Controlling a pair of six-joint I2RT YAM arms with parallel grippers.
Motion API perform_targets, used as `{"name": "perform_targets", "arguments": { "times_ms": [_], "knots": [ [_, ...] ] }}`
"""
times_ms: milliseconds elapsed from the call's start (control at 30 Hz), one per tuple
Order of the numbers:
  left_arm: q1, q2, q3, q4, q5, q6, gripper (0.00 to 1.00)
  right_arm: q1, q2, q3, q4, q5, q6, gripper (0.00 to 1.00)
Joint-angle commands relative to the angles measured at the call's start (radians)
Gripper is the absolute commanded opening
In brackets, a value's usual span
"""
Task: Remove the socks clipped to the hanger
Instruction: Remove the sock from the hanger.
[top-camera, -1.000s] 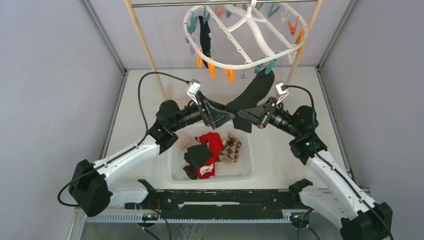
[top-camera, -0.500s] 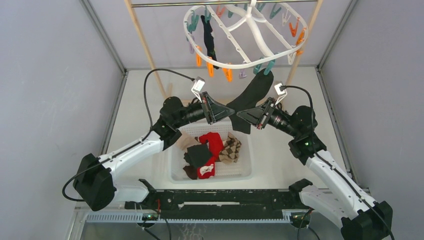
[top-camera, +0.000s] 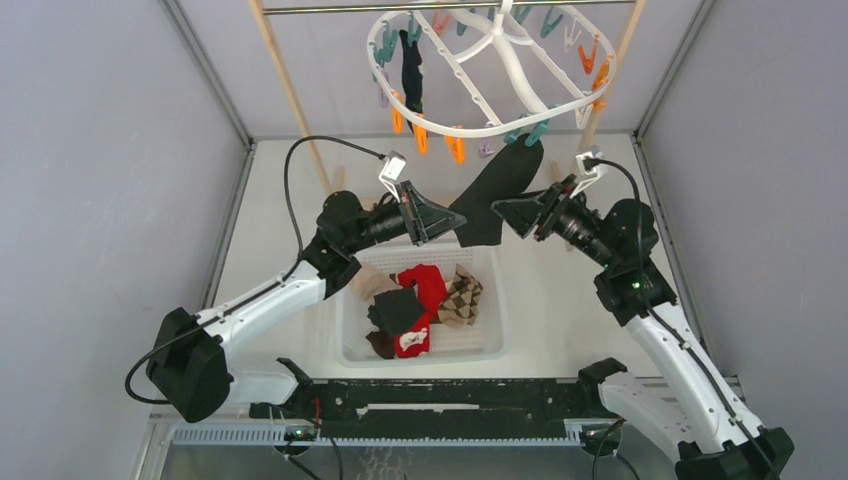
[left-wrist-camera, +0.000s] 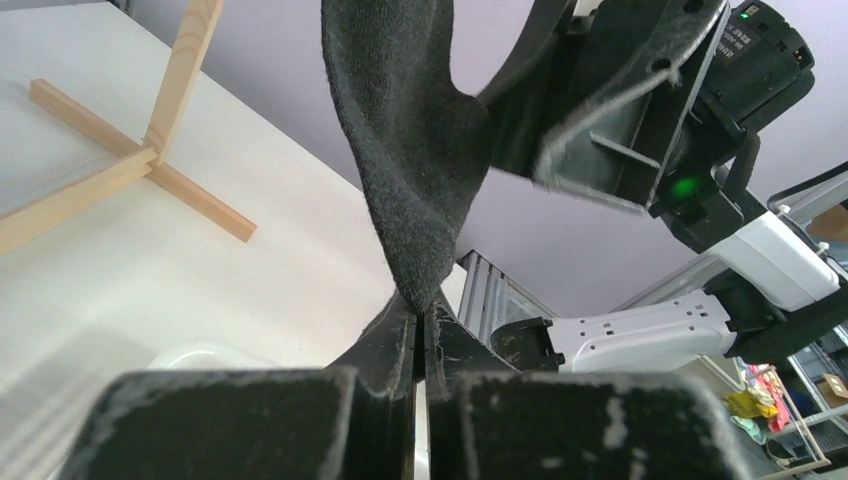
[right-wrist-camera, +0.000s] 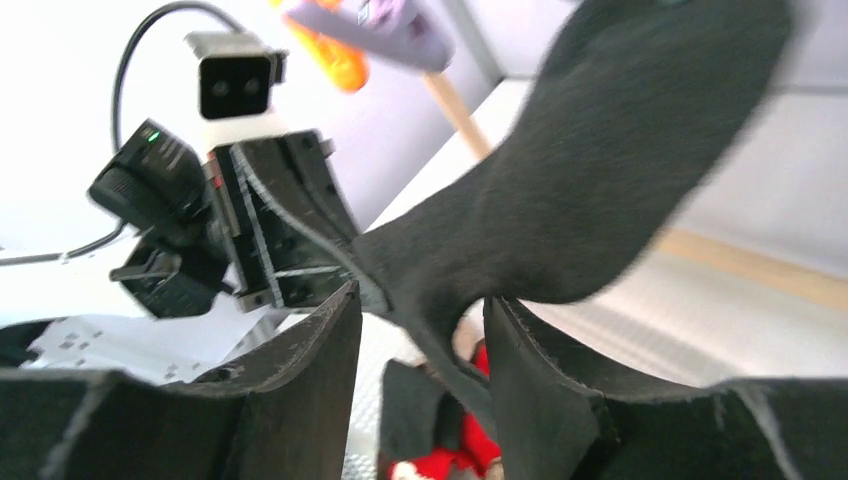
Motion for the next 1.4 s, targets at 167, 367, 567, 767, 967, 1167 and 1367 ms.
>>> {"name": "perform_targets", "arguments": {
  "times_ms": [167, 367, 567, 767, 967, 1167, 1367],
  "knots": [
    [0.019, -0.031, 0.079, 0.019, 0.033, -0.009, 0.03, -0.246, -0.005, 0.032, 0.152, -0.092, -0.105, 0.55],
    [0.026, -0.025, 0.088, 0.006, 0.045, -0.007, 0.03, -0.302, 0.063, 0.017, 0.36, -0.165, -0.091, 0.54],
    [0.033, -0.021, 0.093, -0.003, 0.054, -0.005, 0.03, -0.348, 0.14, 0.017, 0.548, -0.227, -0.019, 0.54],
    [0.041, -0.017, 0.093, -0.008, 0.06, -0.003, 0.03, -0.37, 0.201, 0.029, 0.669, -0.237, 0.038, 0.54],
    [0.046, -0.011, 0.094, -0.008, 0.062, -0.005, 0.02, -0.37, 0.258, 0.062, 0.741, -0.25, 0.081, 0.51],
    [0.047, -0.009, 0.096, -0.01, 0.063, -0.006, 0.02, -0.37, 0.287, 0.101, 0.773, -0.237, 0.102, 0.49],
    [0.047, -0.011, 0.097, -0.013, 0.062, -0.006, 0.02, -0.37, 0.314, 0.133, 0.8, -0.232, 0.127, 0.47]
  ]
}}
